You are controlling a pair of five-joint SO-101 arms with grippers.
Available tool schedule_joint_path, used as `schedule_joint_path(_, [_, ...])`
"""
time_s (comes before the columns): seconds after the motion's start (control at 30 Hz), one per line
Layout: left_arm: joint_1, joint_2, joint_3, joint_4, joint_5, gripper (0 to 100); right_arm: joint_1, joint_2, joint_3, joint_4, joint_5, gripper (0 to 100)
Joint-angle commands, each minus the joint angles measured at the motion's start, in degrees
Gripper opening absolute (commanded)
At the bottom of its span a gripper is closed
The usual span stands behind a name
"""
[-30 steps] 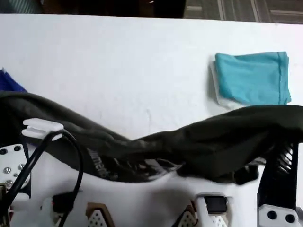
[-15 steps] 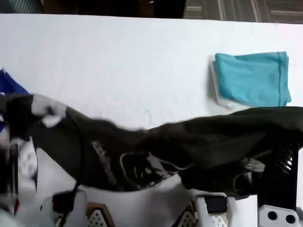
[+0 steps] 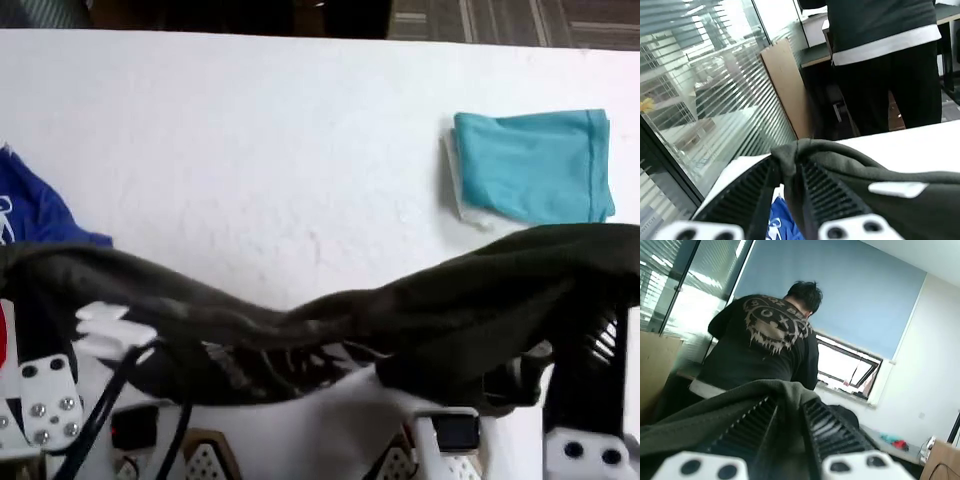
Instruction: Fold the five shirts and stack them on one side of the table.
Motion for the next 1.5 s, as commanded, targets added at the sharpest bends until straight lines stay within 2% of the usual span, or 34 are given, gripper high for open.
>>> schedule_joint_path(0.0, [0.2,5.4,4.4,-2.3,0.2,2,0.3,4.8,4.8,-0.1,-0.4,1.8])
schedule_joint_path(0.17, [0.4,13.4,10.7,-8.5,0.2,2,0.3,9.8,17.1,-5.8,-0.4,1.8])
schedule_joint_path(0.43, [1.1,29.0,14.7,-22.3,0.2,2,0.3,18.7,37.1,-24.0,0.0,1.8])
schedule_joint_path(0.57, [3.6,38.9,14.2,-28.2,0.2,2,0.6,27.1,38.7,-30.2,0.0,1.8])
schedule_joint_path(0.7, [5.2,47.5,12.2,-33.3,0.2,2,0.7,36.6,34.1,-32.3,0.0,1.8])
schedule_joint_path(0.83, [5.2,55.5,3.4,-33.3,0.2,2,0.7,45.3,26.6,-31.9,-0.1,1.8])
schedule_joint_path(1.0, [4.8,65.6,-6.4,-28.5,0.2,2,0.2,53.8,20.0,-26.3,-0.4,1.8])
schedule_joint_path(1.4, [5.0,85.8,-12.7,-24.5,0.2,2,0.1,70.8,19.3,-24.7,-0.4,1.8])
schedule_joint_path(1.47, [5.2,88.2,-13.1,-21.9,0.2,2,0.1,72.7,19.7,-23.3,-0.4,1.9])
